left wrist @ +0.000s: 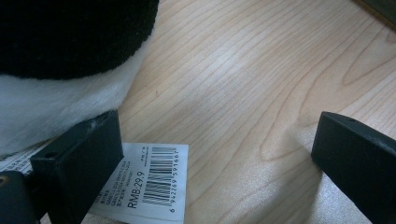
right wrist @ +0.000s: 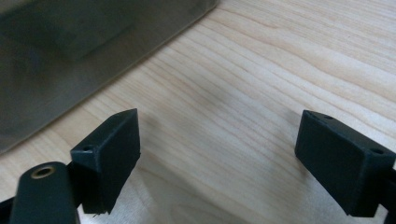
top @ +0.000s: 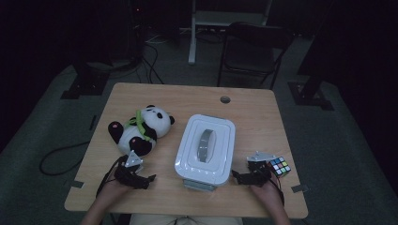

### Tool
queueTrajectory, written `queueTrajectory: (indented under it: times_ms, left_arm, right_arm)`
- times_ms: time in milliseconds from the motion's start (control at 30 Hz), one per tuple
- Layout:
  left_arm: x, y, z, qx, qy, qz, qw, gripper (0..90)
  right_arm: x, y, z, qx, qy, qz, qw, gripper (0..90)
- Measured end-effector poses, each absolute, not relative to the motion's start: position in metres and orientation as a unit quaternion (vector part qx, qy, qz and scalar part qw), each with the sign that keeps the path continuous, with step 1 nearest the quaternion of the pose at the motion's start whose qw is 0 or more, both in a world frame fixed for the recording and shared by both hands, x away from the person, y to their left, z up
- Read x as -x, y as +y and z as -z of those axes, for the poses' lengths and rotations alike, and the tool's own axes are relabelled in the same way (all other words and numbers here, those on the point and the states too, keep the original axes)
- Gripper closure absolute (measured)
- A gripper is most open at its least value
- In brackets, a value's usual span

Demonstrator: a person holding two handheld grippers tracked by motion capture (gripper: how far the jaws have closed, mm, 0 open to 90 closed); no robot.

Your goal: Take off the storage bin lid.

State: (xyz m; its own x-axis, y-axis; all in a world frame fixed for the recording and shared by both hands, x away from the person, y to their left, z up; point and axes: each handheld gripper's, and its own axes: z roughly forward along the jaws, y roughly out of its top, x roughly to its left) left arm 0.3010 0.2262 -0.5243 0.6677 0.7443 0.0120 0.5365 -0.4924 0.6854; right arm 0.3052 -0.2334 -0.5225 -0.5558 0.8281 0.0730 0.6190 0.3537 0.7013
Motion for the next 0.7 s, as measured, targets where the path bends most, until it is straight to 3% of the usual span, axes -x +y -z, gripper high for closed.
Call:
queueTrajectory:
  times_ms: [500, 700]
  left_arm:
    - [-0.301, 0.226, 0.524, -0.85, 0.377, -0.155, 0.335, 2.6]
    - [-0.301, 0.226, 0.524, -0.85, 0.377, -0.155, 0.334, 2.6]
  right_arm:
    - [-0.297, -0.238, 0.501, -0.448, 0.806, -0.362, 0.137, 15.2]
    - [-0.295, -0.243, 0.481, -0.457, 0.785, -0.39, 0.153, 15.2]
